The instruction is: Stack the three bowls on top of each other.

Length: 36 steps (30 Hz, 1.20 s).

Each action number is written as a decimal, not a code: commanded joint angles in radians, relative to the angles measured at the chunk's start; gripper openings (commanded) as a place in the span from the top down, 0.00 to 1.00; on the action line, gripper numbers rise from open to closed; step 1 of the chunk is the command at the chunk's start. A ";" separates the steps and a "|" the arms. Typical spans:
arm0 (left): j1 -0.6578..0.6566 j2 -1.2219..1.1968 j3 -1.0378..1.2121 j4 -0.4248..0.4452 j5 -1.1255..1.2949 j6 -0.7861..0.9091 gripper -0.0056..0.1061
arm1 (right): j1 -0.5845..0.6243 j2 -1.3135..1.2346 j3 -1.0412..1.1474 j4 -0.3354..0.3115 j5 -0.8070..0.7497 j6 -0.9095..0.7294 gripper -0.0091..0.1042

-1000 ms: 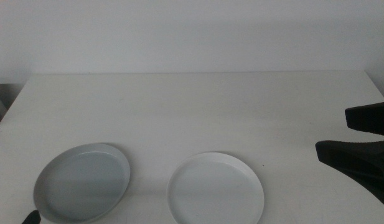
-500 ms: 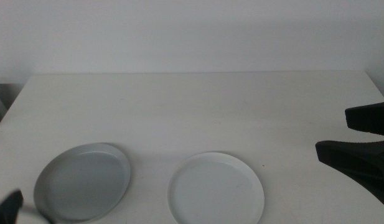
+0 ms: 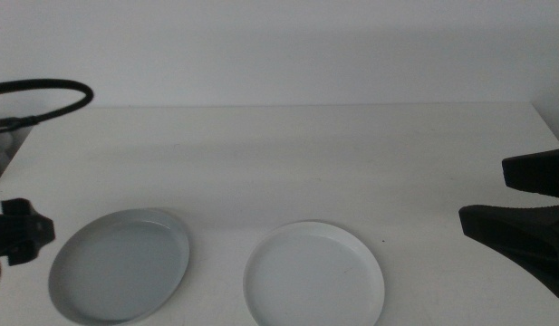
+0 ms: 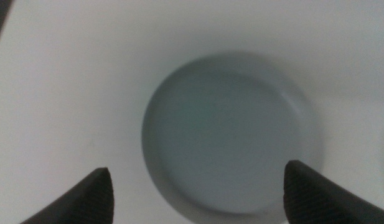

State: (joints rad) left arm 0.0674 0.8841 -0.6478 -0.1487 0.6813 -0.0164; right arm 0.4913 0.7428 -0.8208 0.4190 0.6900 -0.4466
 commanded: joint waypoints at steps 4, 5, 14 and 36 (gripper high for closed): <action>0.001 0.108 -0.032 -0.032 -0.118 -0.019 0.01 | -0.008 -0.003 -0.026 0.014 -0.058 -0.012 0.44; 0.001 0.129 -0.032 -0.034 -0.114 -0.033 0.01 | -0.008 -0.003 -0.026 0.014 -0.058 -0.012 0.44; 0.086 0.429 -0.231 -0.040 0.097 0.116 0.01 | -0.008 -0.003 -0.026 0.014 -0.057 -0.012 0.44; 0.171 0.902 -0.358 -0.133 0.060 0.349 0.44 | -0.008 -0.003 -0.026 0.014 -0.056 -0.012 0.44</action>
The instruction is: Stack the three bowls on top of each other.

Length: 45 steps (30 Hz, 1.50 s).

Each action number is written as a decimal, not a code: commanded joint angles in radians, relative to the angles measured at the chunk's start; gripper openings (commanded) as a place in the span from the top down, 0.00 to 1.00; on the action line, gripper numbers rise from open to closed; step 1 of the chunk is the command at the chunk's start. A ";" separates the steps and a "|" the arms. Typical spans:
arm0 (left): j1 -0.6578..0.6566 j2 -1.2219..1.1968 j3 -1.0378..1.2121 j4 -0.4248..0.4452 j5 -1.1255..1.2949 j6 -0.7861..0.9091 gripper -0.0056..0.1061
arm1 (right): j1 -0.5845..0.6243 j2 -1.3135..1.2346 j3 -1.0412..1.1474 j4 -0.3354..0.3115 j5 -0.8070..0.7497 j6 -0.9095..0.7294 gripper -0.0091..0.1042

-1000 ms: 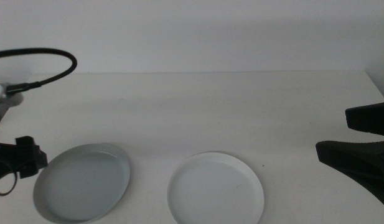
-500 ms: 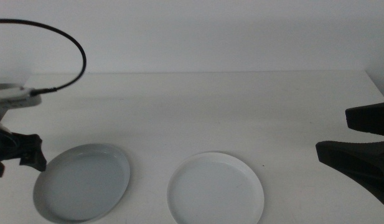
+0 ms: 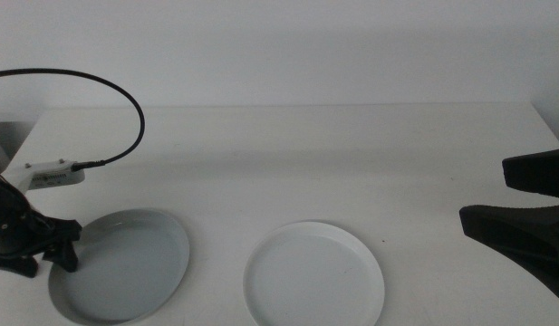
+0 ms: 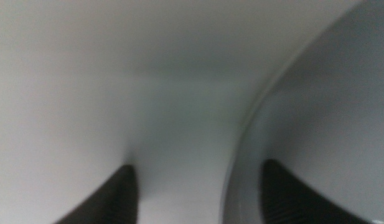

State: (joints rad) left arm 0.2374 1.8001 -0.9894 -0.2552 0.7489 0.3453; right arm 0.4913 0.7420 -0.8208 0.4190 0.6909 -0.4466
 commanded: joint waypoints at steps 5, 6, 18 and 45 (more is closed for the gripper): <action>0.001 -0.025 -0.028 -0.028 0.043 -0.038 0.95 | -0.008 -0.002 -0.026 0.014 -0.056 -0.012 0.44; 0.001 -0.038 -0.034 -0.026 0.056 -0.043 0.95 | -0.008 -0.002 -0.026 0.014 -0.056 -0.012 0.44; -0.345 -0.301 -0.188 -0.145 0.221 -0.213 0.95 | -0.008 -0.002 -0.026 0.014 -0.056 -0.012 0.44; -0.736 -0.082 -0.208 -0.076 -0.019 -0.271 0.30 | -0.008 -0.002 -0.026 0.014 -0.056 -0.012 0.44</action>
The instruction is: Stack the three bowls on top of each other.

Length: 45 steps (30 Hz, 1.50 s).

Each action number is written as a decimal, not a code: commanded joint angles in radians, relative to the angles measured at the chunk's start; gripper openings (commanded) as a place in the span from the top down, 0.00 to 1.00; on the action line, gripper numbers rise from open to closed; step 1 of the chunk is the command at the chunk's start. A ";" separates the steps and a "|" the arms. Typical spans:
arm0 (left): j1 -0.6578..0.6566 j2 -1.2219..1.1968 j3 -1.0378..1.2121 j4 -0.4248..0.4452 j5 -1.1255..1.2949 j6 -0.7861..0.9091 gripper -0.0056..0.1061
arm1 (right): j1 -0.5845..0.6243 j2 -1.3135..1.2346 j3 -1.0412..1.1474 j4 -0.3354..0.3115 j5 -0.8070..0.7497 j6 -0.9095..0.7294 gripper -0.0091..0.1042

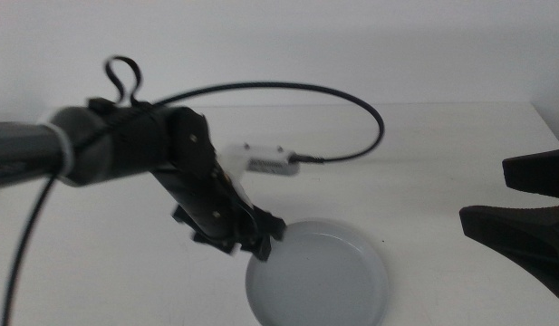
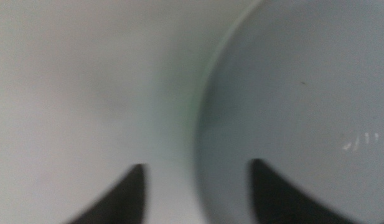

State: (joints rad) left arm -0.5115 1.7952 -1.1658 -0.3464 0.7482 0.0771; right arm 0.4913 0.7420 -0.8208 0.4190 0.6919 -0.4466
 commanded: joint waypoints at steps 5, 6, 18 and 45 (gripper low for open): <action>0.143 -0.209 -0.031 0.085 -0.014 -0.041 0.01 | -0.008 -0.002 -0.026 0.014 -0.057 -0.012 0.44; 0.170 -0.243 -0.031 0.091 -0.014 -0.042 0.01 | -0.008 -0.002 -0.026 0.014 -0.057 -0.012 0.44; 0.442 -0.527 -0.031 0.112 -0.083 -0.029 0.01 | -0.008 -0.002 -0.026 0.014 -0.057 -0.012 0.44; 0.441 -0.786 0.143 0.091 -0.242 0.099 0.01 | -0.103 0.255 -0.065 -0.177 -0.456 0.366 0.44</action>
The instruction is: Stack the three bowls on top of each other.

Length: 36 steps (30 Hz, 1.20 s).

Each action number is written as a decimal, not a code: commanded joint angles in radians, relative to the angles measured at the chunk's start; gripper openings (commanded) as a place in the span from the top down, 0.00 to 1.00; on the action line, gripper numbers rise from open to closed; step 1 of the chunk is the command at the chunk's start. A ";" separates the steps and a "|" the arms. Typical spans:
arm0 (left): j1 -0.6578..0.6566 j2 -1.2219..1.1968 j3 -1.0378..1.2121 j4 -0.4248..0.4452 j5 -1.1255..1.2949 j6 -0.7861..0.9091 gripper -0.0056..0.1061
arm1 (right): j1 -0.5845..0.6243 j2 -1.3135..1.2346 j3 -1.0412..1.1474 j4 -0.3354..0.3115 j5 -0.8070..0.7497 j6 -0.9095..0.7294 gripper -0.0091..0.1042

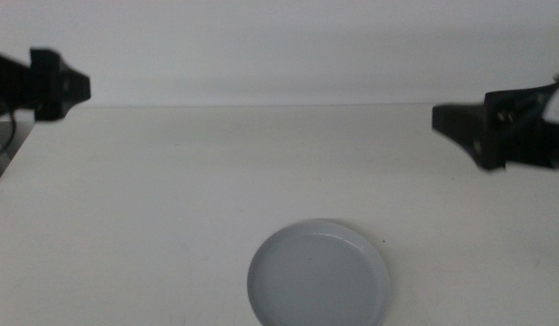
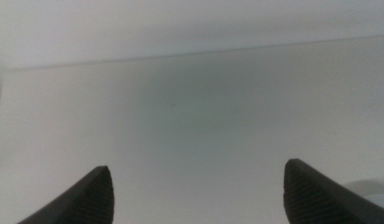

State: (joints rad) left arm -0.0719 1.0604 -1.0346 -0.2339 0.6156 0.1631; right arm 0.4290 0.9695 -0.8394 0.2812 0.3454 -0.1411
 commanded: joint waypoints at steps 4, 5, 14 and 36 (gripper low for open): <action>0.002 -0.150 0.144 -0.020 -0.211 0.058 0.01 | -0.207 0.048 -0.058 -0.061 -0.126 0.084 0.44; 0.002 -0.179 0.174 -0.020 -0.233 0.065 0.01 | -0.248 0.032 -0.056 -0.061 -0.121 0.081 0.44; 0.002 -0.442 0.400 -0.071 -0.313 0.069 0.01 | -0.363 -0.291 0.150 -0.073 -0.105 -0.011 0.44; 0.002 -0.648 0.598 -0.091 -0.372 0.098 0.01 | -0.363 -0.583 0.432 -0.070 -0.152 -0.029 0.44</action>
State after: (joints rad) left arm -0.0719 0.4055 -0.4078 -0.3057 0.3119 0.2676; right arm 0.0732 0.3804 -0.3827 0.2145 0.2633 -0.1546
